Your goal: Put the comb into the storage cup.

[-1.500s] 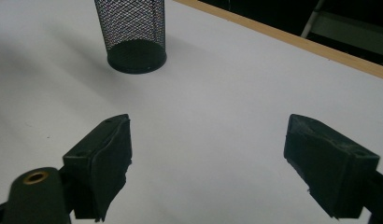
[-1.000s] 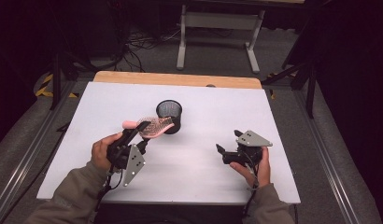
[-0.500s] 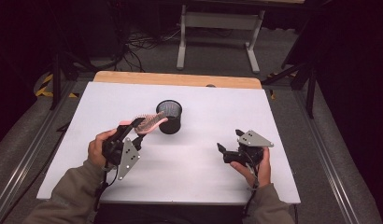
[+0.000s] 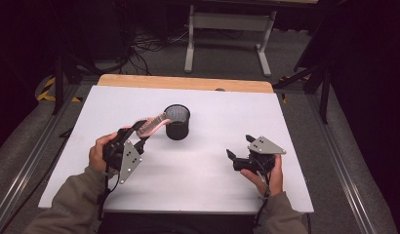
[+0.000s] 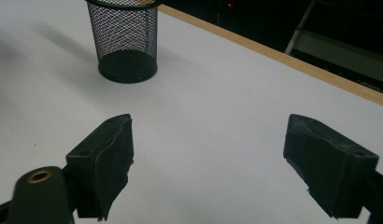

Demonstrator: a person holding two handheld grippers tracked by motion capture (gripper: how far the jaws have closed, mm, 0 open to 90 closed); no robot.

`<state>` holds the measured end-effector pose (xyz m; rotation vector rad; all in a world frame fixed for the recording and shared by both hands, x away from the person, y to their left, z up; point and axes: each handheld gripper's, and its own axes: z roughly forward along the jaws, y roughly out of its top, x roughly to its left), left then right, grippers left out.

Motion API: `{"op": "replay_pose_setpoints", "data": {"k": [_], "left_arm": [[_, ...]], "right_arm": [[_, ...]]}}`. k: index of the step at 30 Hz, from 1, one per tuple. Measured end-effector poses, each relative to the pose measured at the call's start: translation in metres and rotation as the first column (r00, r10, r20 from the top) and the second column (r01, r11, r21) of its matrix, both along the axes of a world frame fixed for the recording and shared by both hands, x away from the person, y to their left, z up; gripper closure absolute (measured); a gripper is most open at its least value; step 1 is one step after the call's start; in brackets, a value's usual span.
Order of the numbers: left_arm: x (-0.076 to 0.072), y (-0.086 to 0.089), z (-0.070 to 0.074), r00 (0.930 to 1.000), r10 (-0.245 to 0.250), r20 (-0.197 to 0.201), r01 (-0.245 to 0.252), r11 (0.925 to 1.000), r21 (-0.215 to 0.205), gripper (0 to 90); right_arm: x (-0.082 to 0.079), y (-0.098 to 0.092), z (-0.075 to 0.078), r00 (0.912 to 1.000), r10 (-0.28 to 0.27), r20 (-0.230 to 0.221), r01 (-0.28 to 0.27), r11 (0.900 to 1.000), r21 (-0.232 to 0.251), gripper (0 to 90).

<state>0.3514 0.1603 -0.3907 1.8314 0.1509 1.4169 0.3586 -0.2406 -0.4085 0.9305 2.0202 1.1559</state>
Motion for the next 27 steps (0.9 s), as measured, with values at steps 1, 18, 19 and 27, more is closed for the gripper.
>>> {"op": "replay_pose_setpoints", "data": {"k": [1, 18, 19, 27], "left_arm": [[0.001, 0.001, 0.001, 1.0000, -0.005, 0.008, 0.005, 1.0000, 0.001, 63.9], [0.009, 0.018, 0.005, 0.9992, 0.015, -0.036, -0.018, 0.9973, -0.071, 64.0], [0.009, 0.018, 0.005, 0.9992, 0.014, -0.038, -0.016, 0.9969, -0.077, 64.0], [0.015, 0.027, 0.007, 0.9967, 0.019, -0.080, -0.028, 0.9920, -0.123, 63.9]], "right_arm": [[0.000, 0.000, 0.000, 1.0000, -0.001, 0.000, 0.001, 1.000, -0.002, 16.6], [-0.001, 0.000, 0.000, 0.9999, -0.001, 0.010, 0.001, 1.000, 0.000, 16.7], [-0.001, 0.000, 0.000, 1.0000, 0.001, 0.010, -0.001, 1.000, 0.000, 16.7], [0.000, -0.001, 0.000, 1.0000, 0.007, 0.003, -0.007, 1.000, 0.008, 16.6]]}}
